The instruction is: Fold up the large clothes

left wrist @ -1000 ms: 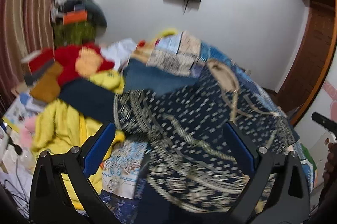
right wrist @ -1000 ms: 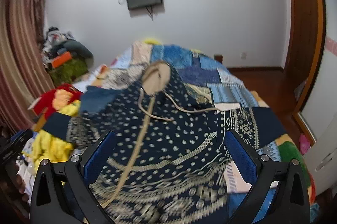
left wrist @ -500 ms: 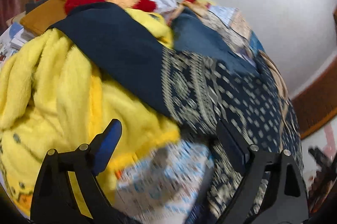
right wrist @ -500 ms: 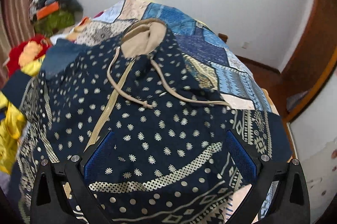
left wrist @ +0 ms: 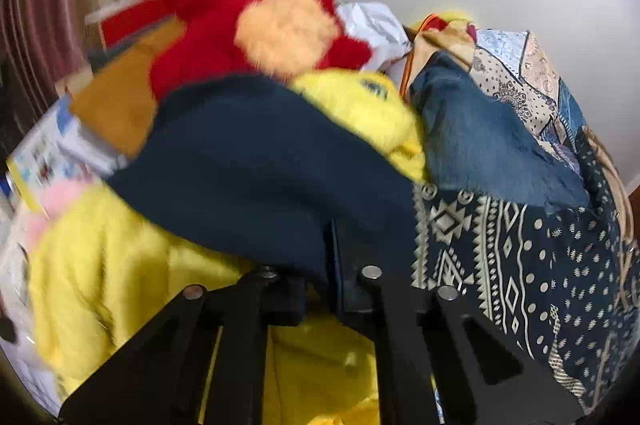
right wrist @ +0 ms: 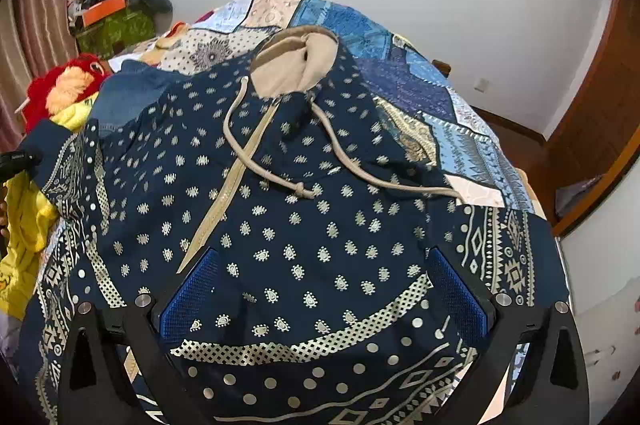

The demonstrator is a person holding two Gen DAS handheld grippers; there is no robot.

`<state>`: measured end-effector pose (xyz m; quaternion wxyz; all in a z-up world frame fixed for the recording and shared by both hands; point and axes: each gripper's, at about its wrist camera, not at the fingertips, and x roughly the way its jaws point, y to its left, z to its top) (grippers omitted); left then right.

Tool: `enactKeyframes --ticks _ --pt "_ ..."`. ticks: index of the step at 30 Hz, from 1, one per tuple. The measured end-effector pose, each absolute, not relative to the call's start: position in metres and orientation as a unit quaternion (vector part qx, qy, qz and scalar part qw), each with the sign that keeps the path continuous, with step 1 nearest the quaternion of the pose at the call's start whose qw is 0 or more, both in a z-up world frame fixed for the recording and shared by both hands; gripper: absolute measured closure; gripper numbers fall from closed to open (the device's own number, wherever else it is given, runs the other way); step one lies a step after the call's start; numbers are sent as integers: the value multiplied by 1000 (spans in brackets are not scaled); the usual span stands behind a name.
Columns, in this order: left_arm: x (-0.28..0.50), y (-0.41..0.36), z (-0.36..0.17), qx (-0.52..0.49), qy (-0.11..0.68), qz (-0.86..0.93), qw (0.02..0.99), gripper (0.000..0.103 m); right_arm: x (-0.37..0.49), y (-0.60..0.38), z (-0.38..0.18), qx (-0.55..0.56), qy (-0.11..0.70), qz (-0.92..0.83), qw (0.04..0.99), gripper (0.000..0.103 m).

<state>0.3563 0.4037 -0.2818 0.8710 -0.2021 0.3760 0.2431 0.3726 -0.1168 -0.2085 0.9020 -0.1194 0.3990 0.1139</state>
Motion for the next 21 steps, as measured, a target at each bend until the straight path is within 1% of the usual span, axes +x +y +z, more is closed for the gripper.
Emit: enactKeyframes --ticks 4,6,9,13,15,17,21 --pt "365 377 -235 -137 345 246 896 99 368 -126 -196 -107 390 114 907 0" --pt "370 362 -211 -122 326 230 909 100 365 -132 -188 -102 385 112 910 0" --pt "375 324 -170 -87 290 197 932 100 360 -141 -179 -90 380 112 914 0" --pt "393 249 -141 -28 282 126 951 100 353 -154 -169 -74 378 116 916 0" --pt "400 217 -141 -11 291 90 952 100 348 -161 -164 -70 375 118 917 0" --pt "409 181 -154 -2 316 48 948 100 342 -170 -160 -67 373 117 918 0" --pt "422 125 -204 -10 389 -18 921 100 333 -187 -156 -66 374 115 918 0"
